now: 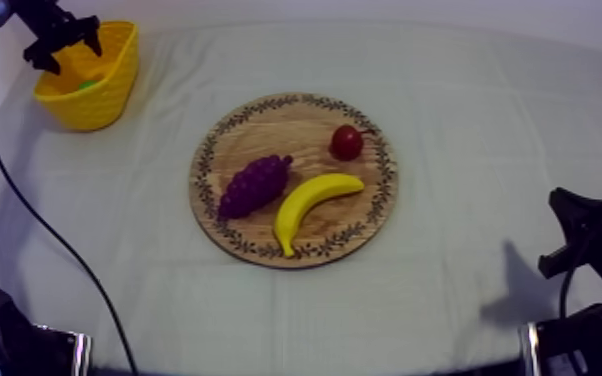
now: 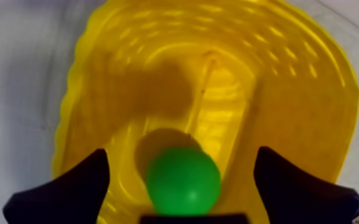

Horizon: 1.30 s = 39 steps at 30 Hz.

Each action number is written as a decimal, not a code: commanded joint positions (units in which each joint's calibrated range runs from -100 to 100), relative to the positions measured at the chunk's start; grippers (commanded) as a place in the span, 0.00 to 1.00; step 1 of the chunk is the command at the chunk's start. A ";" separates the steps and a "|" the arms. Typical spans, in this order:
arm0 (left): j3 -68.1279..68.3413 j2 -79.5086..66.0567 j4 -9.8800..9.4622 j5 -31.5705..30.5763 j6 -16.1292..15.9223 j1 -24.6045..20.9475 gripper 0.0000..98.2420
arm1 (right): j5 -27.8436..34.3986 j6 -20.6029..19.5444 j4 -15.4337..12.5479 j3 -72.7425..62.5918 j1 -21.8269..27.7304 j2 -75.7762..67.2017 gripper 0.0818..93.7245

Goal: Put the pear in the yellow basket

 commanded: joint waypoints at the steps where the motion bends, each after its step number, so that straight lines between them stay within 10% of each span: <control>1: 0.15 -0.19 -0.08 -0.15 0.08 -0.02 0.97 | 0.02 -0.02 -0.01 -0.05 -0.01 -0.04 0.00; 20: 10.48 -12.67 1.08 -0.87 -0.57 1.53 0.83 | 0.02 -0.02 -0.01 -0.05 -0.01 -0.04 0.00; 39: 30.20 -35.15 0.88 -4.01 -0.77 1.68 0.32 | 0.02 -0.02 -0.01 -0.05 -0.01 -0.04 0.00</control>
